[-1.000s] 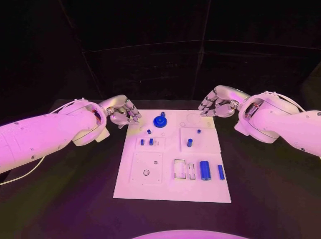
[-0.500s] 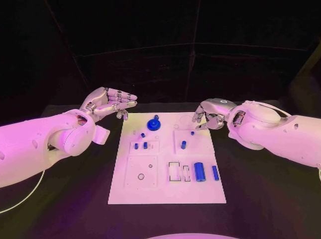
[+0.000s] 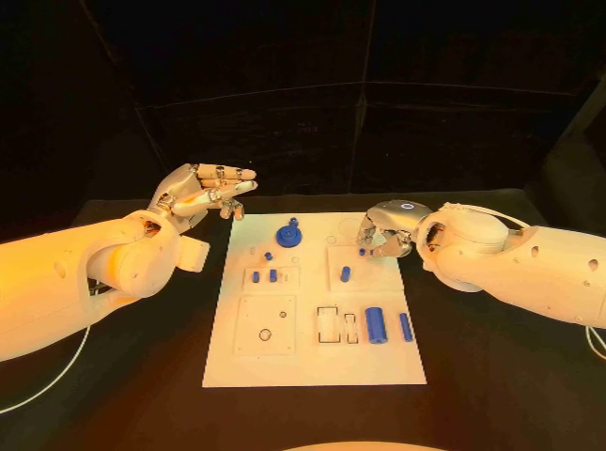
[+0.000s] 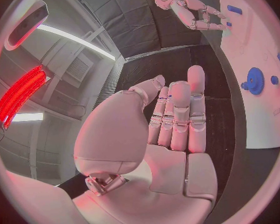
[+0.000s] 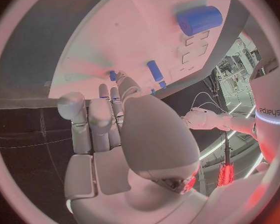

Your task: Assemble the parts on the task board

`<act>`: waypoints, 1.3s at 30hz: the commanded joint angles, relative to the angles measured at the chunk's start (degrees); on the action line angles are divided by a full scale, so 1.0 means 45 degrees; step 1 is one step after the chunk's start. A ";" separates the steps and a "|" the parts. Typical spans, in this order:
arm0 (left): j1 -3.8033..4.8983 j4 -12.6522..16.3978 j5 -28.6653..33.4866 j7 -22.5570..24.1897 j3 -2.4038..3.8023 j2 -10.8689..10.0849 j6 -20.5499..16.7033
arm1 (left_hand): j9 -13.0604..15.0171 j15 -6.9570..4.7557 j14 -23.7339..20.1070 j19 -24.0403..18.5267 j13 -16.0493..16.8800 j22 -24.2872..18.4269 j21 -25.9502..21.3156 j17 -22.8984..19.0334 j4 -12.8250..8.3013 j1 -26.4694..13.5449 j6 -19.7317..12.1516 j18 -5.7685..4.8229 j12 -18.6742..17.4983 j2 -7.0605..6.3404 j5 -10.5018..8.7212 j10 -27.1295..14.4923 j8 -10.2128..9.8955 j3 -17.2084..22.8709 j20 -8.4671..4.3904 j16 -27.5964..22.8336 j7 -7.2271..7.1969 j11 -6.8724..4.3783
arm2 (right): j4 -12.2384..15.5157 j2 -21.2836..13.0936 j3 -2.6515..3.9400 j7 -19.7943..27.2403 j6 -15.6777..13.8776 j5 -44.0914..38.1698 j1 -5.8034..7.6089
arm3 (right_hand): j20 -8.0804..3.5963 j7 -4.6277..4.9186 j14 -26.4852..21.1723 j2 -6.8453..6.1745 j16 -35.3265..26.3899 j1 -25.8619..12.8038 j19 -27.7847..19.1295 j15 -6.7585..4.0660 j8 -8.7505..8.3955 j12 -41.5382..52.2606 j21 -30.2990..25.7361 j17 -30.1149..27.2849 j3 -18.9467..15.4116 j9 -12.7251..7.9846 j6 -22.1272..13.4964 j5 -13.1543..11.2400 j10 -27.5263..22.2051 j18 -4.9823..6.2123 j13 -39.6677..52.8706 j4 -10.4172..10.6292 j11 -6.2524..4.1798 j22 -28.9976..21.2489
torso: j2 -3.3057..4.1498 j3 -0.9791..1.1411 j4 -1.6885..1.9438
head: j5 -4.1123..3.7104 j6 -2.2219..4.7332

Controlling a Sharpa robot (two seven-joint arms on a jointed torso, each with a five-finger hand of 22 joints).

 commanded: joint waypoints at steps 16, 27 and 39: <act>0.0003 -0.0006 0.0509 0.0310 0.0008 -0.0010 0.0250 | -0.0004 -0.0007 -0.0139 -0.0121 0.0018 -0.0045 -0.0104 -0.0106 -0.0047 0.0032 0.0036 0.0124 0.0111 0.0084 0.0003 -0.0026 0.0049 -0.0117 -0.0004 -0.0120 0.0037 -0.0017 | -0.0335 0.0361 0.0003 -0.0083 0.0613 -0.0317 -0.0107 | 0.0003 0.0069 0.0215 -0.0153 0.0658 0.0178 0.0428 0.0070 -0.0023 -0.0077 0.0577 0.0640 0.1606 0.0026 0.0219 -0.0501 0.0548 -0.0146 -0.0789 -0.0153 0.0029 0.0799 | -0.0001 -0.0003 0.0006 | 0.0031 -0.0131; 0.0000 -0.0015 0.0511 0.0279 0.0008 0.0001 0.0273 | -0.0006 -0.0006 -0.0160 -0.0128 0.0017 -0.0055 -0.0120 -0.0137 -0.0061 0.0047 0.0022 0.0124 0.0120 0.0088 0.0006 -0.0043 0.0049 -0.0129 -0.0004 -0.0135 0.0041 -0.0014 | -0.0492 0.0506 0.0003 -0.0224 0.1041 -0.0342 -0.0188 | -0.0049 0.0001 0.0207 -0.0504 0.0856 -0.0176 0.0504 0.0022 -0.0027 -0.0093 0.0798 0.0756 0.2780 0.0031 0.0495 -0.0552 0.0916 -0.0184 -0.1160 -0.0309 -0.0033 0.1079 | 0.0001 0.0000 0.0004 | 0.0052 -0.0200; -0.0001 -0.0073 0.0511 0.0247 0.0008 0.0008 0.0272 | -0.0009 -0.0004 -0.0180 -0.0135 0.0015 -0.0067 -0.0137 -0.0163 -0.0081 0.0067 0.0001 0.0123 0.0129 0.0092 0.0008 -0.0067 0.0047 -0.0141 -0.0004 -0.0146 0.0048 -0.0009 | -0.0419 0.0538 0.0003 -0.0514 0.0511 -0.0529 -0.0230 | -0.0203 -0.0232 0.0224 -0.0369 0.0928 -0.0458 0.1010 -0.0180 0.0171 0.0152 0.1392 0.0631 0.4020 0.0139 0.1268 -0.0824 0.1733 -0.0357 -0.1188 -0.0793 -0.0290 0.2058 | -0.0009 0.0006 -0.0003 | 0.0059 -0.0250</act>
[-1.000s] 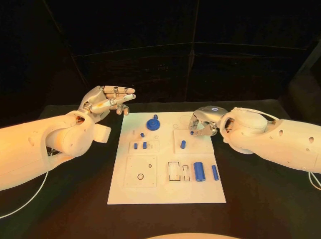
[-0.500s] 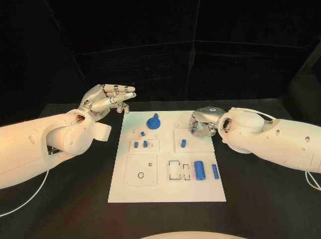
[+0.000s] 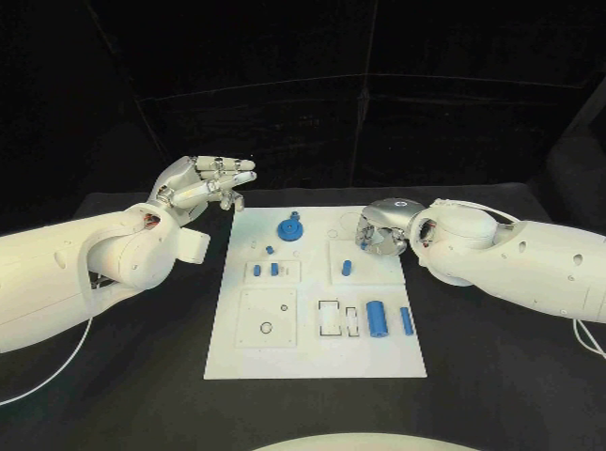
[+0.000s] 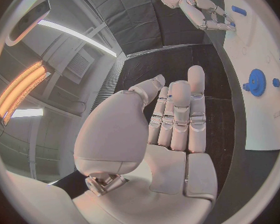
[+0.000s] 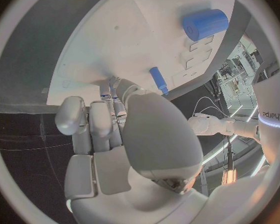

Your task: Assemble the parts on the task board

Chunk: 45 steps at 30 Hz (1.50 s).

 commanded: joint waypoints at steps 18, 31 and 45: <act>0.0011 -0.0197 0.0074 0.0014 0.0008 0.0027 0.0177 | -0.0023 0.0040 -0.0132 -0.0102 0.0005 -0.0057 -0.0139 -0.0095 -0.0064 0.0109 -0.0105 0.0149 0.0112 0.0097 0.0008 -0.0183 0.0029 -0.0130 0.0050 -0.0096 0.0094 0.0032 | 0.0869 -0.0518 -0.0045 -0.0599 -0.2039 -0.0589 -0.0069 | -0.0143 -0.0105 0.0282 0.0178 0.0053 -0.0417 0.0386 -0.0208 0.0075 0.0096 0.0423 -0.0098 0.0841 0.0110 0.0488 -0.0369 0.0457 -0.0238 0.0092 -0.0536 -0.0111 0.0683 | -0.0029 0.0006 -0.0062 | -0.0024 -0.0014; 0.0010 -0.0311 0.0074 -0.0052 0.0008 0.0008 0.0225 | -0.0028 0.0054 -0.0166 -0.0111 0.0001 -0.0071 -0.0160 -0.0143 -0.0073 0.0106 -0.0147 0.0145 0.0122 0.0099 0.0008 -0.0232 0.0023 -0.0159 0.0058 -0.0114 0.0112 0.0049 | 0.2417 -0.1529 -0.0015 -0.0660 -0.2511 -0.0150 -0.0039 | -0.0140 -0.0136 0.0290 0.0003 0.0107 -0.0824 0.0415 -0.0214 0.0033 0.0057 0.0483 -0.0093 0.0871 0.0117 0.0544 -0.0443 0.0489 -0.0254 0.0099 -0.0542 -0.0126 0.0779 | -0.0026 -0.0008 -0.0002 | -0.0041 -0.0051; 0.0013 -0.0375 0.0075 -0.0071 0.0008 0.0073 0.0241 | -0.0030 0.0060 -0.0184 -0.0115 0.0000 -0.0077 -0.0168 -0.0175 -0.0075 0.0103 -0.0163 0.0144 0.0128 0.0099 0.0008 -0.0249 0.0022 -0.0172 0.0061 -0.0128 0.0119 0.0056 | 0.4093 -0.1279 0.0056 -0.0711 -0.2651 0.0041 0.0100 | -0.0141 -0.0142 0.0294 -0.0007 0.0126 -0.0841 0.0440 -0.0216 0.0030 0.0053 0.0505 -0.0069 0.0877 0.0117 0.0548 -0.0445 0.0489 -0.0263 0.0099 -0.0548 -0.0130 0.0824 | -0.0015 -0.0020 0.0023 | 0.0241 -0.0064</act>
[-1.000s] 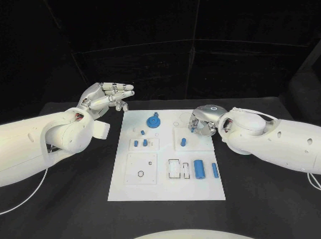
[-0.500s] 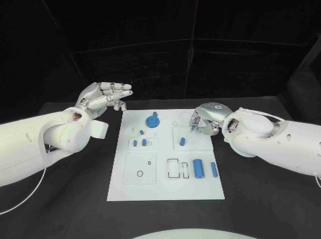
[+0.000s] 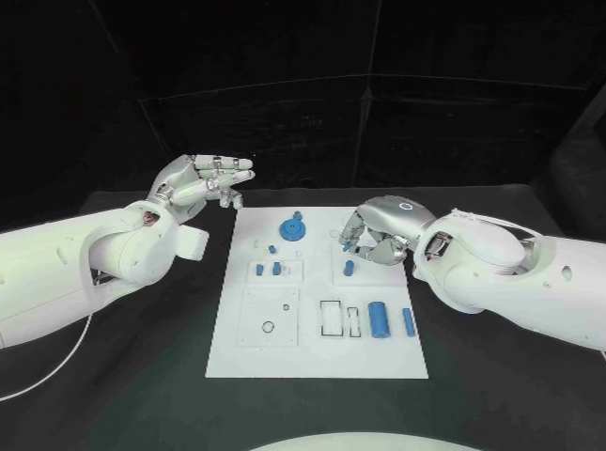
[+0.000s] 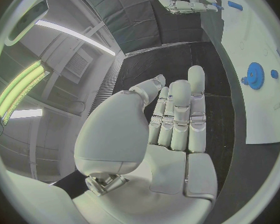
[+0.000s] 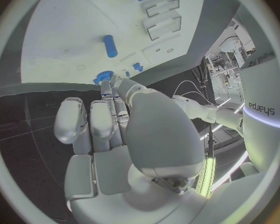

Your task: Assemble the parts on the task board

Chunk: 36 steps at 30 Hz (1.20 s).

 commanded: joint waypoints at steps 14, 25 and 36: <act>0.0019 -0.0052 0.0142 0.0068 0.0011 0.0255 0.0221 | -0.0022 0.0007 -0.0155 -0.0096 0.0003 -0.0069 -0.0140 -0.0070 0.0036 -0.0047 -0.0162 0.0151 0.0148 0.0007 -0.0045 -0.0213 0.0035 -0.0281 0.0060 -0.0076 0.0058 0.0045 | -0.0644 0.2166 -0.0064 0.0551 0.0522 0.0504 -0.0204 | 0.0011 0.0029 0.0257 -0.0008 0.0078 -0.0168 0.0072 -0.0076 -0.0064 -0.0053 0.0054 -0.0015 0.0139 0.0003 0.0081 -0.0014 0.0026 -0.0063 -0.0018 -0.0026 -0.0012 0.0011 | 0.0039 0.0019 0.0008 | 0.0381 -0.0302; 0.0020 -0.0105 0.0223 0.0164 0.0012 0.0371 0.0231 | -0.0014 0.0038 -0.0178 -0.0085 0.0016 -0.0132 -0.0215 -0.0094 0.0135 -0.0210 -0.0230 0.0151 0.0257 0.0005 -0.0113 -0.0291 0.0078 -0.0569 0.0098 -0.0035 0.0070 0.0064 | -0.1254 0.3109 -0.0420 0.0729 0.0965 0.0431 -0.0697 | 0.0019 0.0066 0.0255 0.0001 0.0085 -0.0228 0.0061 -0.0055 -0.0125 -0.0114 0.0057 -0.0035 0.0197 -0.0018 0.0001 -0.0049 -0.0053 -0.0063 -0.0034 -0.0065 0.0023 0.0007 | 0.0014 0.0025 -0.0033 | 0.0766 -0.0495; 0.0021 -0.0145 0.0275 0.0186 0.0012 0.0417 0.0275 | -0.0010 0.0050 -0.0187 -0.0073 0.0025 -0.0175 -0.0264 -0.0108 0.0207 -0.0306 -0.0271 0.0154 0.0322 0.0003 -0.0161 -0.0344 0.0105 -0.0767 0.0116 -0.0008 0.0073 0.0071 | -0.1457 0.3420 -0.0471 0.0769 0.1157 0.0289 -0.0957 | 0.0021 0.0070 0.0253 0.0003 0.0080 -0.0238 0.0067 -0.0051 -0.0131 -0.0122 0.0064 -0.0049 0.0204 -0.0020 -0.0007 -0.0053 -0.0062 -0.0066 -0.0036 -0.0070 0.0028 0.0020 | 0.0019 0.0012 -0.0034 | 0.1044 -0.0638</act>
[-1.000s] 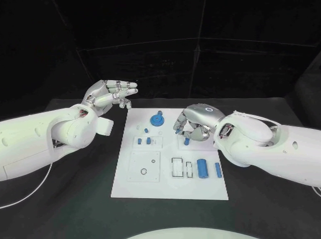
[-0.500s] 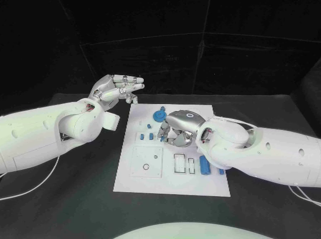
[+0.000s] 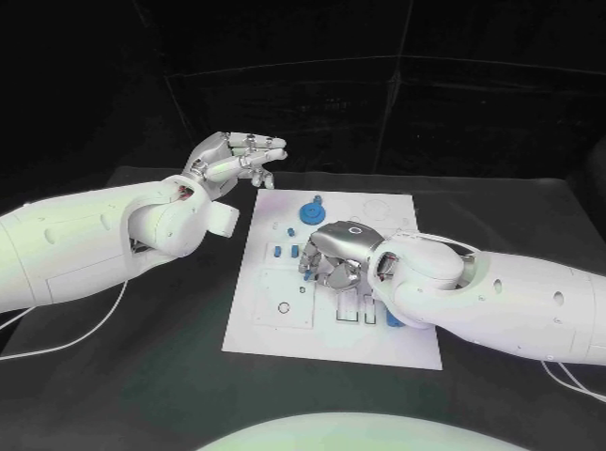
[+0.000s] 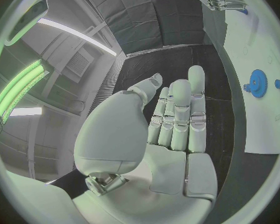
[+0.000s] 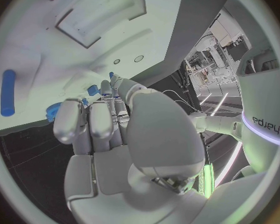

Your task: Assemble the parts on the task board

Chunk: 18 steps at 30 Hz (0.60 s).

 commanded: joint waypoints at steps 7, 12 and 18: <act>0.0016 -0.0043 0.0121 0.0157 0.0009 0.0048 0.0218 | 0.0004 0.0011 -0.0068 -0.0018 0.0020 -0.0051 -0.0078 -0.0042 0.0061 -0.0159 -0.0135 0.0163 0.0130 0.0030 -0.0087 -0.0110 0.0073 -0.0224 0.0083 0.0057 0.0005 -0.0016 | 0.0026 0.0124 -0.0003 0.0188 0.0323 -0.0225 -0.0115 | 0.0023 0.0042 0.0250 0.0005 0.0031 -0.0114 0.0068 -0.0049 0.0010 -0.0070 0.0068 -0.0025 0.0070 0.0020 -0.0040 -0.0048 -0.0069 -0.0069 -0.0020 -0.0009 0.0030 0.0013 | 0.0007 -0.0002 0.0000 | 0.0105 -0.0085; 0.0016 -0.0065 0.0121 0.0151 0.0009 0.0058 0.0237 | 0.0005 0.0013 -0.0070 -0.0015 0.0022 -0.0059 -0.0086 -0.0044 0.0072 -0.0168 -0.0140 0.0163 0.0142 0.0035 -0.0095 -0.0117 0.0079 -0.0253 0.0085 0.0061 0.0004 -0.0015 | 0.0009 0.0148 -0.0004 0.0195 0.0396 -0.0238 -0.0136 | 0.0023 0.0042 0.0250 0.0005 0.0031 -0.0114 0.0068 -0.0049 0.0010 -0.0070 0.0068 -0.0025 0.0070 0.0020 -0.0040 -0.0048 -0.0069 -0.0069 -0.0020 -0.0009 0.0030 0.0013 | 0.0004 -0.0005 0.0000 | 0.0146 -0.0105; 0.0016 -0.0085 0.0121 0.0135 0.0009 0.0074 0.0263 | 0.0005 0.0013 -0.0070 -0.0015 0.0022 -0.0059 -0.0086 -0.0044 0.0072 -0.0168 -0.0140 0.0163 0.0142 0.0035 -0.0095 -0.0117 0.0079 -0.0253 0.0085 0.0061 0.0004 -0.0015 | -0.0032 0.0193 -0.0005 0.0191 0.0514 -0.0273 -0.0168 | 0.0026 0.0047 0.0249 0.0007 0.0030 -0.0126 0.0066 -0.0045 0.0005 -0.0078 0.0068 -0.0032 0.0077 0.0018 -0.0047 -0.0049 -0.0079 -0.0069 -0.0022 -0.0015 0.0035 0.0011 | -0.0002 0.0000 -0.0014 | 0.0195 -0.0113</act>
